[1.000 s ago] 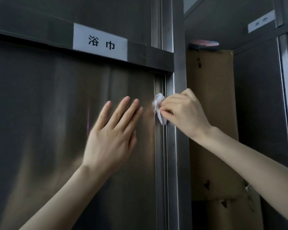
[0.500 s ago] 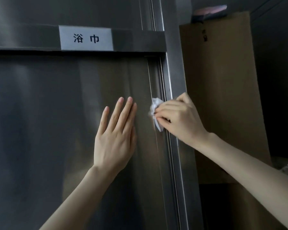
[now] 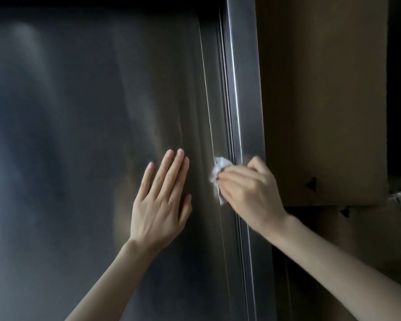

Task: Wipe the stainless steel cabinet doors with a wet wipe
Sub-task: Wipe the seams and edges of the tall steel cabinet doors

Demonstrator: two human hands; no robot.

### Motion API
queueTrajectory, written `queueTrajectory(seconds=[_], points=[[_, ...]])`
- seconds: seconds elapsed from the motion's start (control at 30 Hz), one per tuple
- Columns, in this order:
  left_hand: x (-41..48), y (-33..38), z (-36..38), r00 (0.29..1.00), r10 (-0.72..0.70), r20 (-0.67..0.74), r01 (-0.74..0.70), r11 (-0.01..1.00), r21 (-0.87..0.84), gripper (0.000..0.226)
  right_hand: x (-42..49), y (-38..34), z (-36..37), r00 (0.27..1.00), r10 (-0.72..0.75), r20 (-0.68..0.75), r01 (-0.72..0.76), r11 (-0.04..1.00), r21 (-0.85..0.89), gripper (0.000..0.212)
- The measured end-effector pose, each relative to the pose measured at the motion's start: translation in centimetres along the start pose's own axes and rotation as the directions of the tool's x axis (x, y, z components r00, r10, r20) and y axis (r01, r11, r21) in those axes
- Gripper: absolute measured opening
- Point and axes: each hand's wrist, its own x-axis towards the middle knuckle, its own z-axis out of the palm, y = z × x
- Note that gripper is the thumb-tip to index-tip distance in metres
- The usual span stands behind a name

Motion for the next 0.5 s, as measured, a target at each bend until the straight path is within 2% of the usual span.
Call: queueTrajectory(seconds=[0.07, 0.13, 0.23, 0.37, 0.5], points=[[-2.2, 1.2, 0.4, 0.999, -0.029, 0.018, 0.029, 1.0, 0.004, 0.065, -4.3, -1.2, 0.9, 0.997, -0.061, 0.053, 0.063, 0.997, -0.039, 0.006], [-3.3, 2.2, 0.5, 0.998, -0.064, 0.023, 0.064, 0.998, -0.003, 0.065, -6.2, -1.3, 1.4, 0.991, -0.104, 0.078, 0.108, 0.993, -0.049, 0.008], [-3.6, 2.6, 0.6, 0.996, -0.088, 0.008, 0.088, 0.996, -0.023, 0.065, -5.6, -0.9, 1.6, 0.994, -0.109, 0.024, 0.11, 0.993, -0.041, 0.01], [-4.2, 2.5, 0.8, 0.998, -0.069, -0.011, 0.068, 0.994, -0.083, 0.067, -5.5, -1.8, 2.4, 0.998, -0.006, -0.069, 0.001, 0.998, -0.07, 0.005], [-8.7, 3.6, 1.5, 0.999, -0.01, 0.035, 0.015, 0.991, -0.13, 0.066, -10.5, -4.6, 3.5, 0.994, 0.104, -0.041, -0.108, 0.99, -0.096, 0.008]])
